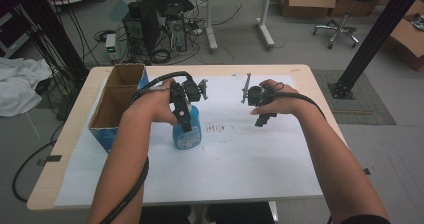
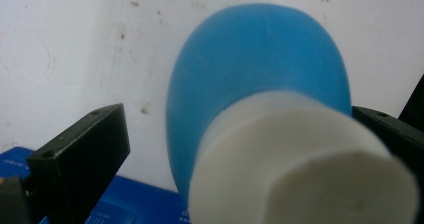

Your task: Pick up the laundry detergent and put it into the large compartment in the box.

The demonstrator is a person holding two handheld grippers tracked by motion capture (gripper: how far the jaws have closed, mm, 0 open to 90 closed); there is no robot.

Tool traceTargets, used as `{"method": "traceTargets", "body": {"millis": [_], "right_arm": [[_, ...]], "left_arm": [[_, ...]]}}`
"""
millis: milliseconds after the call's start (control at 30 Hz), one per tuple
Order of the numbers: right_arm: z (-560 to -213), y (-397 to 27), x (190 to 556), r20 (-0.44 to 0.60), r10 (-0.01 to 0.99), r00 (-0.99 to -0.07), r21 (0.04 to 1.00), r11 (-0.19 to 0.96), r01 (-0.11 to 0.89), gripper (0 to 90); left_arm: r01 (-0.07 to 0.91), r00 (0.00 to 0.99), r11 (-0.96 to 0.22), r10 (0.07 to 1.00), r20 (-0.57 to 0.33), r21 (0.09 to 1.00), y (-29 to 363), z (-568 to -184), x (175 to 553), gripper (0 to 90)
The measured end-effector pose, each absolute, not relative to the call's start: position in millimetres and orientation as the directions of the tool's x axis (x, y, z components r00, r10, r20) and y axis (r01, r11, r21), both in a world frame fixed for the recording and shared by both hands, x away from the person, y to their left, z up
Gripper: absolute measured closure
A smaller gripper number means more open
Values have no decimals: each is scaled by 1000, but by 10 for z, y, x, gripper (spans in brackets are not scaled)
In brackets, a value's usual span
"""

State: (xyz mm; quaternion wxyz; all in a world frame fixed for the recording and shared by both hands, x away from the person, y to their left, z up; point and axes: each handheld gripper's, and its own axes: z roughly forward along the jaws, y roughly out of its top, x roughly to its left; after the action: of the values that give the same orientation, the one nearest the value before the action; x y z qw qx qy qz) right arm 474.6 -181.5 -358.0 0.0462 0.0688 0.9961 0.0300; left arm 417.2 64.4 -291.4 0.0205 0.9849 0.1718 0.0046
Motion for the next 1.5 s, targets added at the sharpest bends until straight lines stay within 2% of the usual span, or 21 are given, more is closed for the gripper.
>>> {"method": "traceTargets", "body": {"millis": [300, 633, 833, 1133, 1300, 1500], "right_arm": [[-3590, -1818, 4759, -88, 141, -986, 60, 989, 137, 161], [-3607, -1803, 4765, -85, 140, -987, 62, 989, 135, 160], [-3614, -1804, 4768, -83, 145, -986, 61, 988, 140, 160], [-3615, -1798, 4769, -84, 141, -986, 59, 989, 136, 161], [-3620, -1804, 4778, -83, 144, -986, 56, 989, 140, 161], [-3621, -1808, 4779, -84, 147, -986, 60, 988, 143, 161]], "left_arm": [[326, 945, -945, 327, 16, 38, 616, -2942, 4179, 40], [319, 947, -947, 319, 22, 38, 617, -2952, 4173, 155], [317, 948, -948, 318, 23, 36, 610, -2960, 4167, 167], [311, 950, -950, 311, 15, 30, 598, -2965, 4154, 220], [314, 949, -949, 314, 3, 24, 608, -2967, 4161, 283], [314, 949, -949, 314, 7, 27, 607, -2978, 4164, 297]]}}
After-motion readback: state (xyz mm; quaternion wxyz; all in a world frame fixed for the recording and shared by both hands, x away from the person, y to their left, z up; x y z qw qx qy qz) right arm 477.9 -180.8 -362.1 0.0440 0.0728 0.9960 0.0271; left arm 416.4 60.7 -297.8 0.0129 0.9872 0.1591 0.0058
